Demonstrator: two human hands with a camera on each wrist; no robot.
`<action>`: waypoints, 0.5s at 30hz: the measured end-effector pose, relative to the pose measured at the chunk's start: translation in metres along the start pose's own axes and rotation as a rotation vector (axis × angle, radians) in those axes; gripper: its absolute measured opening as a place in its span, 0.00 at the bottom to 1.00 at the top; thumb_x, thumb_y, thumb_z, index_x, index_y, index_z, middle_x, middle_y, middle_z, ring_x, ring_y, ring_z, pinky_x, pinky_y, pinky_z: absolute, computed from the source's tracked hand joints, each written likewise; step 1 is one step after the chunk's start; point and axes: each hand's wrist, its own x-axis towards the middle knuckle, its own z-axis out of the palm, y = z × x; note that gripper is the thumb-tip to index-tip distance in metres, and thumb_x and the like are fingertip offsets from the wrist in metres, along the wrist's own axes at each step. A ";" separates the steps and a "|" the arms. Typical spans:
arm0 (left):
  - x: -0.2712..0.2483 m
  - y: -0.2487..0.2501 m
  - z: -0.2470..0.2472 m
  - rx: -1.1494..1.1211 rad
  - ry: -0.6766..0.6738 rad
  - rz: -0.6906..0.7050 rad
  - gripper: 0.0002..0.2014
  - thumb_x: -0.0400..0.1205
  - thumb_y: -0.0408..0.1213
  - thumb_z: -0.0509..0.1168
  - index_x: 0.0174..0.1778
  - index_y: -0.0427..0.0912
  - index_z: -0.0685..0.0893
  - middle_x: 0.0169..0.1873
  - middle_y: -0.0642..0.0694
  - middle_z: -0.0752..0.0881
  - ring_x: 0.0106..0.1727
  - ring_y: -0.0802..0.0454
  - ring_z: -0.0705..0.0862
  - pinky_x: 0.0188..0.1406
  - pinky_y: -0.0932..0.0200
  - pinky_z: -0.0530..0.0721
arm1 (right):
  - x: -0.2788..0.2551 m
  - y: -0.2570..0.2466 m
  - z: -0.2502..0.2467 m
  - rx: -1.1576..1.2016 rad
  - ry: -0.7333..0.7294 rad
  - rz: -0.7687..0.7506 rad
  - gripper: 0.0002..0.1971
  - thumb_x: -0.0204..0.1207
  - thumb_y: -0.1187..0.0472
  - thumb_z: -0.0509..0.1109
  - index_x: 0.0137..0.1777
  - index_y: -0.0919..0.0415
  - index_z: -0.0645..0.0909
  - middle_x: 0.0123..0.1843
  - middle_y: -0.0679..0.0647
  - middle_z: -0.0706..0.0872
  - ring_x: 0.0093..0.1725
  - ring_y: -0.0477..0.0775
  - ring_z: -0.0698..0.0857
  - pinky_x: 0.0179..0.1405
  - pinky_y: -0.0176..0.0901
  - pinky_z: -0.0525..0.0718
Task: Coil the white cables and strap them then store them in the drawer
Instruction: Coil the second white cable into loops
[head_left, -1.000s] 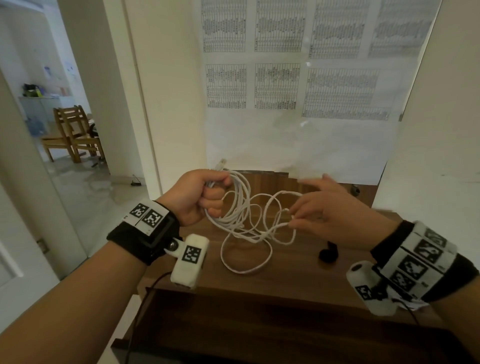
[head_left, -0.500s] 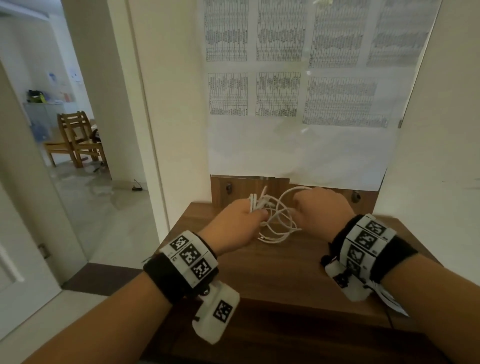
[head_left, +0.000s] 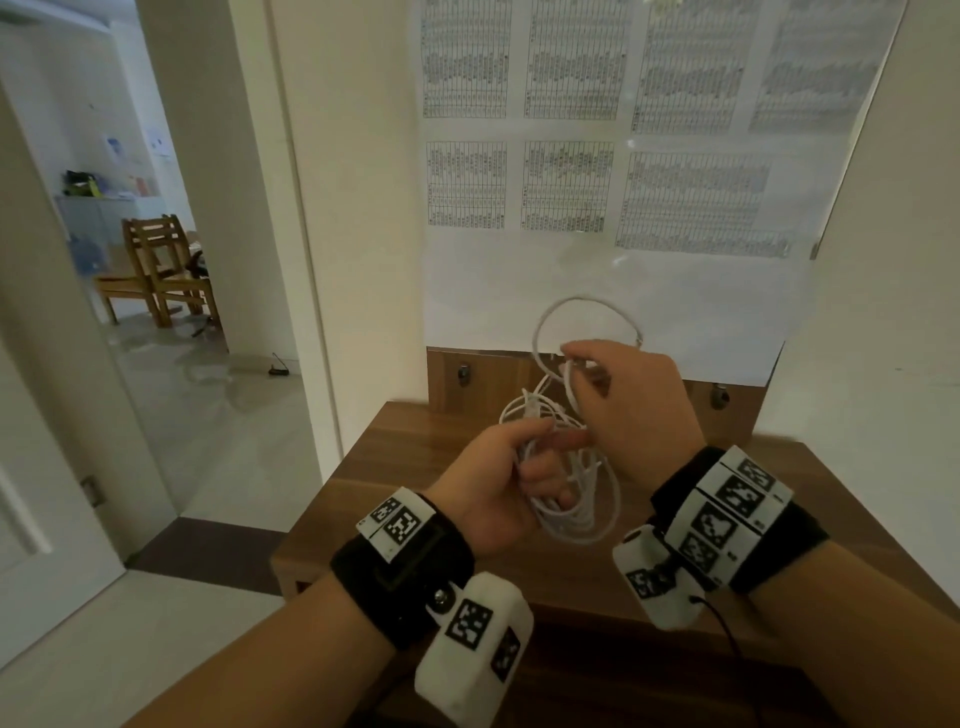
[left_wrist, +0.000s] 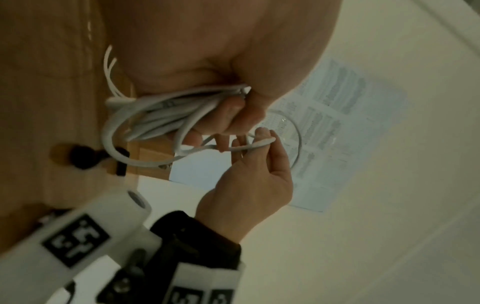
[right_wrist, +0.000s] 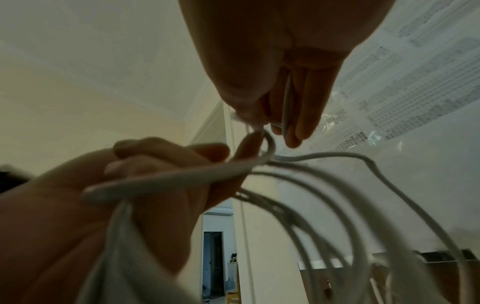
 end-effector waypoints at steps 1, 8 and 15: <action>0.000 0.000 0.001 -0.034 -0.038 -0.014 0.20 0.87 0.42 0.56 0.43 0.33 0.88 0.18 0.53 0.60 0.18 0.58 0.62 0.23 0.63 0.76 | -0.001 -0.002 0.000 0.024 0.006 -0.034 0.13 0.82 0.66 0.69 0.64 0.61 0.88 0.57 0.55 0.92 0.53 0.53 0.90 0.59 0.46 0.88; 0.005 -0.003 -0.005 -0.001 -0.175 -0.088 0.19 0.84 0.54 0.63 0.35 0.44 0.77 0.15 0.55 0.63 0.16 0.59 0.61 0.31 0.63 0.74 | -0.007 -0.004 -0.002 0.129 -0.199 -0.180 0.27 0.76 0.71 0.56 0.73 0.61 0.82 0.70 0.54 0.86 0.71 0.50 0.82 0.74 0.41 0.77; 0.003 -0.003 -0.007 0.045 -0.231 -0.113 0.20 0.81 0.58 0.64 0.34 0.44 0.83 0.16 0.56 0.59 0.19 0.57 0.54 0.35 0.62 0.77 | -0.008 -0.003 -0.007 0.163 -0.253 -0.219 0.25 0.78 0.63 0.52 0.69 0.58 0.85 0.69 0.50 0.87 0.66 0.39 0.81 0.69 0.36 0.78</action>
